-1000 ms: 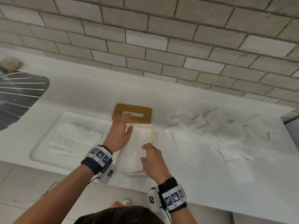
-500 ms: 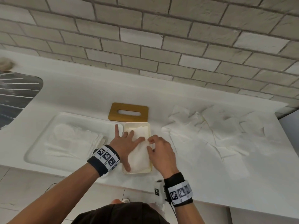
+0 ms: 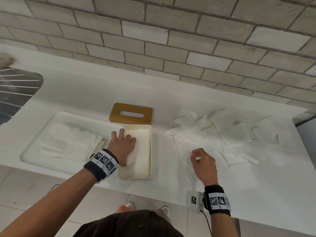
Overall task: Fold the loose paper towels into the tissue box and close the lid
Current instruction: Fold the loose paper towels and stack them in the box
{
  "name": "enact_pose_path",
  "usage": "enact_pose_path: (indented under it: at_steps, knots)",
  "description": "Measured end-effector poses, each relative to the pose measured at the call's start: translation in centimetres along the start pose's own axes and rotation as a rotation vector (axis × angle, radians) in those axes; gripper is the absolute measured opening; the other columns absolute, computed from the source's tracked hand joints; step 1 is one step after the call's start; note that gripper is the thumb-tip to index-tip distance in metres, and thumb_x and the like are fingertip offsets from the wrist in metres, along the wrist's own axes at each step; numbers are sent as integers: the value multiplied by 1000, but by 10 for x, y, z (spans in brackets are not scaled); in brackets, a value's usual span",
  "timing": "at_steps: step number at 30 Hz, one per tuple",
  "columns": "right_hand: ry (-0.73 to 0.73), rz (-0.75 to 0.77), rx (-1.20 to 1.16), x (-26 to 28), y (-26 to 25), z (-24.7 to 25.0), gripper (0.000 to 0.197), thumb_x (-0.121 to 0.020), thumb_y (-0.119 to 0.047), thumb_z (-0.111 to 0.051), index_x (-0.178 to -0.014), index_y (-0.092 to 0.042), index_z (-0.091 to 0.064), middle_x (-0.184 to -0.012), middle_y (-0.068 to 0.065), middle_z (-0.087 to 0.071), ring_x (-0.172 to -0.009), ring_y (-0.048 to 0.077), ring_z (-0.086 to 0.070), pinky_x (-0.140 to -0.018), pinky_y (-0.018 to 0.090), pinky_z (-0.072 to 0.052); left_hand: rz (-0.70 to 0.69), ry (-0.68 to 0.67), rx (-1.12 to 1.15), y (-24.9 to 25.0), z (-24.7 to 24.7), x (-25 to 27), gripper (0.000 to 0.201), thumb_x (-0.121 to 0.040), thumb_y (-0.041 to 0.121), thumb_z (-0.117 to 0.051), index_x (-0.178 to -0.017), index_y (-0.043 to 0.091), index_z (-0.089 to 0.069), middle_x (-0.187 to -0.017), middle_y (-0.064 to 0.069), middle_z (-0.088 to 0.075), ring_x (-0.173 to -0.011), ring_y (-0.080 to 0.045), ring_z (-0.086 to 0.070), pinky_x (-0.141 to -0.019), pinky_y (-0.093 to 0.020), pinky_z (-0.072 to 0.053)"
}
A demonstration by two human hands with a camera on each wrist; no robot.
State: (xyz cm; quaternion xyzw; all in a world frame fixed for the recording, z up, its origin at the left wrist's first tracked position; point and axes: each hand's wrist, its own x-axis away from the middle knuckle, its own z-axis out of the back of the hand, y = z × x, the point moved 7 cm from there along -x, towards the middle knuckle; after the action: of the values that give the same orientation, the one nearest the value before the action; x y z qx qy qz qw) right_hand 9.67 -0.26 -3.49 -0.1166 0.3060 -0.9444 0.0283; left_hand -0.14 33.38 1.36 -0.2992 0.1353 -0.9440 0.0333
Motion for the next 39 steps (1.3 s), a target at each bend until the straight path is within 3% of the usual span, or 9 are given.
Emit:
enact_pose_path:
  at_steps: [8,13,16,19,25,29,31,35,39]
  knots:
    - [154,-117,151,2,21,4,29,-103,-32,-64,-128,-19,-57,-125,6,-62,-111,31,-63,-83,43,-56,-132,44,146,27,3,3,114,-73,79,-74,-162,39,-15,-169,-3,-20,-158,-37,-10,-123,-66,0]
    - [43,-343,309,-10,54,-4,91,-92,-66,-69,-147,-1,-40,-149,24,-41,-135,44,-43,-103,54,-49,-144,177,241,45,32,9,87,-91,62,-69,-160,28,-29,-164,0,-35,-157,-29,-25,-127,-52,-22]
    - [-43,-285,237,-17,54,-14,61,-99,-54,-68,-132,-3,-57,-140,21,-48,-132,43,-42,-104,49,-46,-214,404,366,67,68,22,61,-99,52,-64,-150,27,-44,-153,2,-50,-144,-24,-45,-116,-43,-38]
    - [-18,-111,14,-14,39,-7,22,-103,-28,-67,-101,-9,-58,-107,12,-62,-112,38,-60,-83,39,-46,-355,534,546,101,96,30,48,-100,45,-65,-143,27,-52,-144,3,-57,-134,-21,-52,-107,-37,-47]
    - [194,421,-115,32,-28,93,19,-102,-13,-70,-104,-26,-57,-95,-11,-67,-86,12,-66,-73,30,-53,-579,548,940,173,131,9,86,-90,38,-83,-160,32,-33,-162,9,-42,-154,-10,-33,-123,-26,-32]
    - [166,483,-246,37,-25,144,21,-98,-13,-76,-109,-25,-62,-105,-17,-71,-101,7,-69,-85,14,-49,-513,617,1176,200,153,-19,30,-94,30,-81,-121,30,-70,-114,15,-76,-107,-4,-70,-100,-37,-54]
    - [49,389,-144,20,15,149,34,-94,-17,-79,-115,-32,-58,-114,-19,-70,-107,4,-67,-89,19,-51,-447,674,1203,207,158,-25,8,-97,32,-75,-104,29,-75,-93,14,-77,-87,-10,-71,-87,-40,-56]
    - [-163,199,378,-13,125,142,52,-92,-5,-71,-130,-39,-56,-140,-11,-60,-123,22,-61,-95,40,-53,-357,728,1203,210,161,-25,16,-100,36,-74,-104,21,-72,-62,8,-50,-61,-14,-48,-64,-22,-42]
    - [-260,215,566,-31,173,129,65,-95,-21,-74,-151,-42,-49,-156,-13,-47,-132,26,-48,-103,42,-46,-358,724,1203,208,160,-20,26,-100,32,-74,-82,39,-57,-59,8,-36,-56,-13,-38,-56,-16,-32]
